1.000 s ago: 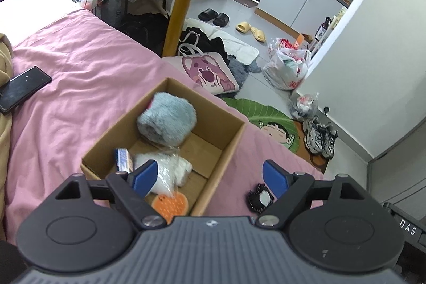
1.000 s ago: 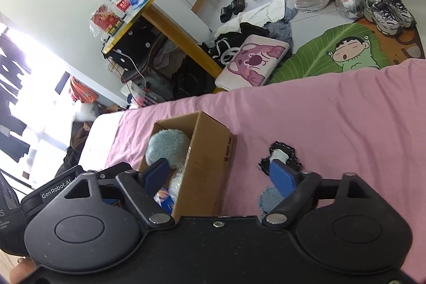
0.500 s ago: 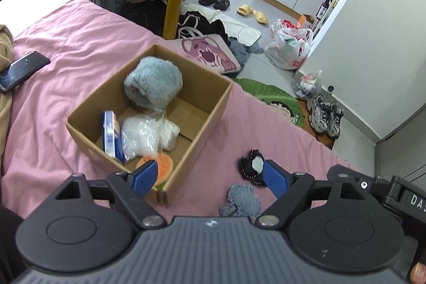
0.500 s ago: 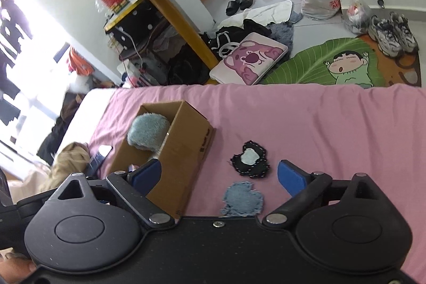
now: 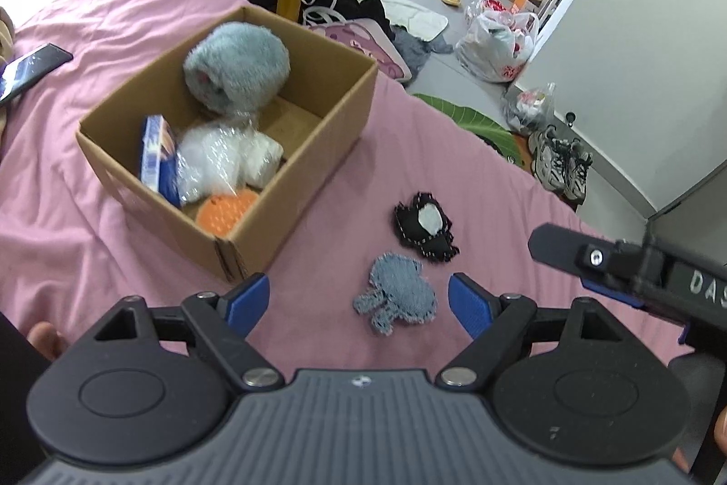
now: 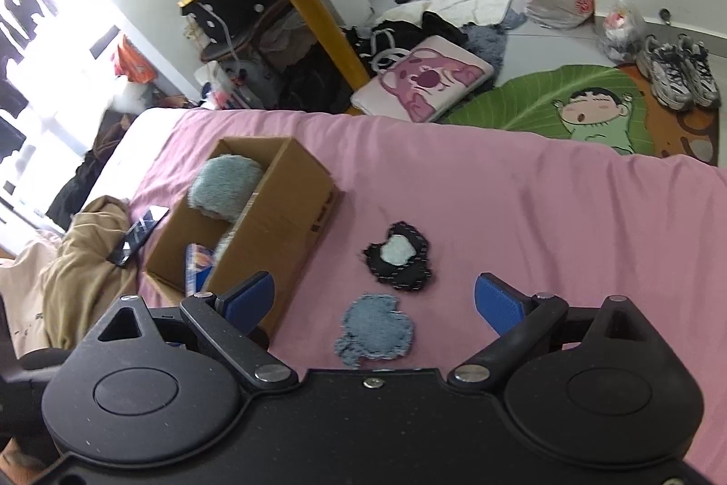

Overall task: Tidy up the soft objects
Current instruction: 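Move both tools toward the denim patch and black-white patch, then grasp denim patch with left gripper while right gripper grasps black-white patch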

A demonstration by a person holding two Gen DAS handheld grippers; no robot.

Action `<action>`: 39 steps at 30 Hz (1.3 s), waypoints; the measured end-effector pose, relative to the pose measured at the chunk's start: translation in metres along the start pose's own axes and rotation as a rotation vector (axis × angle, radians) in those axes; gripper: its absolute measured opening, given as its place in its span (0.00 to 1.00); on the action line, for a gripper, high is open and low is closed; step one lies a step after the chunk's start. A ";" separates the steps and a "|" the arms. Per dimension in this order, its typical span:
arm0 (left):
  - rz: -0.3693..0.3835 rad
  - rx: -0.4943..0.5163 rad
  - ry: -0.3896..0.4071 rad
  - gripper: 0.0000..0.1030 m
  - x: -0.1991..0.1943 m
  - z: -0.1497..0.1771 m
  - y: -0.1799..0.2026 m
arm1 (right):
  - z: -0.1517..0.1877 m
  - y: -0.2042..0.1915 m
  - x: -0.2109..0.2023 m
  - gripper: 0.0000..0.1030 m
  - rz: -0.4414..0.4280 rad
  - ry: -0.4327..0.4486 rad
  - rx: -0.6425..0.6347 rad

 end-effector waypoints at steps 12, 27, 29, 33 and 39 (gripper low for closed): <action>-0.010 0.009 -0.020 0.82 0.034 0.034 0.011 | 0.012 0.031 0.032 0.92 0.022 -0.037 0.083; -0.006 -0.061 -0.031 0.71 0.082 0.049 0.016 | 0.022 0.041 0.067 0.65 0.003 -0.083 0.084; -0.005 -0.065 -0.039 0.67 0.088 0.050 0.017 | 0.024 0.042 0.072 0.63 0.004 -0.091 0.085; -0.004 -0.067 -0.032 0.51 0.094 0.050 0.018 | 0.025 0.041 0.078 0.60 0.005 -0.091 0.072; 0.026 -0.077 -0.037 0.23 0.096 0.048 0.019 | 0.028 0.036 0.090 0.55 0.001 -0.096 0.040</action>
Point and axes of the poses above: each gripper's, at about its wrist camera, not at the fingertips, and x roughly the way its jaws point, y to its right, z to its underside, the point moved 4 cm from there along x, roughly the way its jaws point, and after that the axes turned 15 degrees about y, right-handed, at the moved point
